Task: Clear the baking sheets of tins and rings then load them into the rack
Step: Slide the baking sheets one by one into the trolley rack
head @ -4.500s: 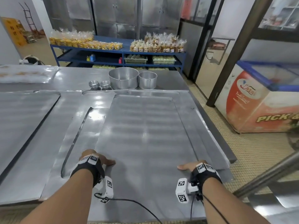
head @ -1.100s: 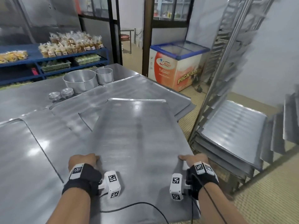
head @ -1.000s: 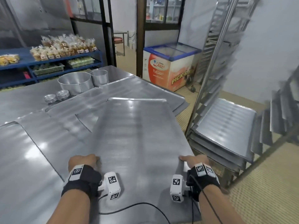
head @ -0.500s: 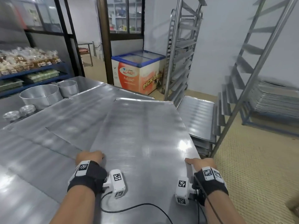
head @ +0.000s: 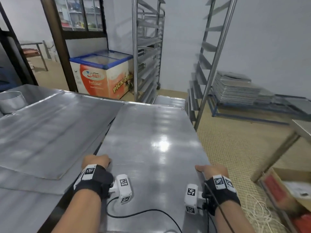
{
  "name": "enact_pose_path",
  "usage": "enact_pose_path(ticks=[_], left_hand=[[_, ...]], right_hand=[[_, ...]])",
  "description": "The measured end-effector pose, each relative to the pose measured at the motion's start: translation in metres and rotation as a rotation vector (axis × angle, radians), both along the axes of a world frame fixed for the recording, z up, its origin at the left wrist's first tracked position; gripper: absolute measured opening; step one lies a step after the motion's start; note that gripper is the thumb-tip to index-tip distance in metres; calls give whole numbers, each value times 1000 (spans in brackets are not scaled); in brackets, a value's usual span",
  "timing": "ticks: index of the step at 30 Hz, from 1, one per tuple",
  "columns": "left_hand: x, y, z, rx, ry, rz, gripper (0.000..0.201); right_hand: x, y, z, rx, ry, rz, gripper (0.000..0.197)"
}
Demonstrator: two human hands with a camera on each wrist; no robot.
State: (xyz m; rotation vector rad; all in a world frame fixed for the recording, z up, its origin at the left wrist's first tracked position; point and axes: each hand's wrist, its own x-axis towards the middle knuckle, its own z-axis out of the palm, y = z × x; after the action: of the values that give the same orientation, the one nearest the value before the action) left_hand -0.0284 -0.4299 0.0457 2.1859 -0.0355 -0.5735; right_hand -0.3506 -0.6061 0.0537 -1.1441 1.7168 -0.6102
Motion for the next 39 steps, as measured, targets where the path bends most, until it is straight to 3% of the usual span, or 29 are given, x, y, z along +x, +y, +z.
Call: enact_pose_path(ticks=[5,10,22,39], left_hand=[[-7,-33,3,-5,-13,-37,26],[2,-68,0,-15,16,-89,39],[59,-148,-7,41,80,-122,49],[126,-266,-22,70,130,-183,47]], right_hand=[[-14,-11,1,13,-29,-80,32],[-10,-30,0,36,-20,-134,45],[53,-97,-6,64,-21,-214,36],[120,-200,-26,75,-76,-306,34]])
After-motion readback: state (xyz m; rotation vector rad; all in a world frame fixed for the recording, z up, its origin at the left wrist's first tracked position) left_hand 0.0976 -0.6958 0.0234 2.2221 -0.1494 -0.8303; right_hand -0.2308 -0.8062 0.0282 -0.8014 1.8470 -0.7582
